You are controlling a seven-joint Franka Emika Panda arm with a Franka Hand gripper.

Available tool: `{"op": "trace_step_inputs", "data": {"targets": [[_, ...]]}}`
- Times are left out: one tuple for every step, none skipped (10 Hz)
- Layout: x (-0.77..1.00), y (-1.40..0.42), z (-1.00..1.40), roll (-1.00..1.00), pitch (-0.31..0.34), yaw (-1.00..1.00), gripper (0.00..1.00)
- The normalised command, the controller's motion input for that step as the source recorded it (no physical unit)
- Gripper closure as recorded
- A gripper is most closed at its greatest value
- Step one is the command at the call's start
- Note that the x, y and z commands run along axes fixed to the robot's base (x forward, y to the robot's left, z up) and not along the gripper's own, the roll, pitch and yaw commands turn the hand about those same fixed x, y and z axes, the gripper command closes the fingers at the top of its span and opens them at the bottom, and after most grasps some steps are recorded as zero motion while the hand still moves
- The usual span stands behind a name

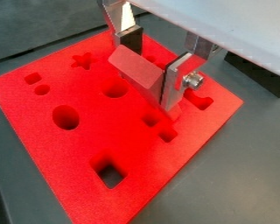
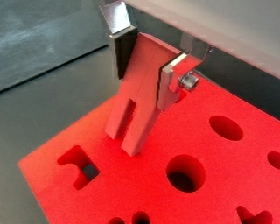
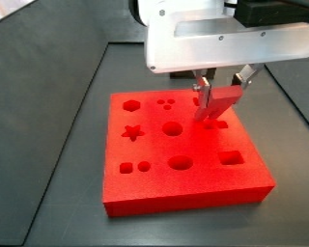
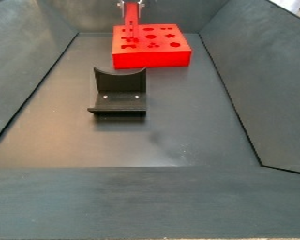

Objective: Pick up the double-square object. Move up. Place the double-square object on the fixture. Regrasp the double-square object. Move to above the board. Insert the double-square object.
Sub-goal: Insert the double-square object.

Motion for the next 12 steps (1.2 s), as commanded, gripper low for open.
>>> {"op": "trace_step_inputs", "data": {"targets": [[0.03, 0.00, 0.05, -0.11, -0.040, 0.00, 1.00], [0.00, 0.00, 0.15, -0.07, -0.059, 0.00, 1.00], [-0.01, 0.03, 0.00, -0.02, 0.000, 0.01, 1.00], [0.00, 0.21, 0.00, -0.28, 0.000, 0.31, 1.00], [0.00, 0.13, 0.00, -0.50, 0.000, 0.43, 1.00], [0.00, 0.00, 0.11, -0.50, 0.053, 0.54, 1.00], [0.00, 0.00, 0.00, -0.50, 0.010, 0.57, 1.00], [0.00, 0.00, -0.05, -0.13, 0.020, 0.14, 1.00], [0.04, 0.00, 0.00, 0.00, 0.000, 0.00, 1.00], [0.17, -0.11, -0.13, -0.23, -0.121, -0.23, 1.00], [0.34, 0.03, 0.01, -0.50, -0.290, -0.45, 1.00], [0.30, 0.09, 0.07, -0.50, -0.339, -0.41, 1.00]]}}
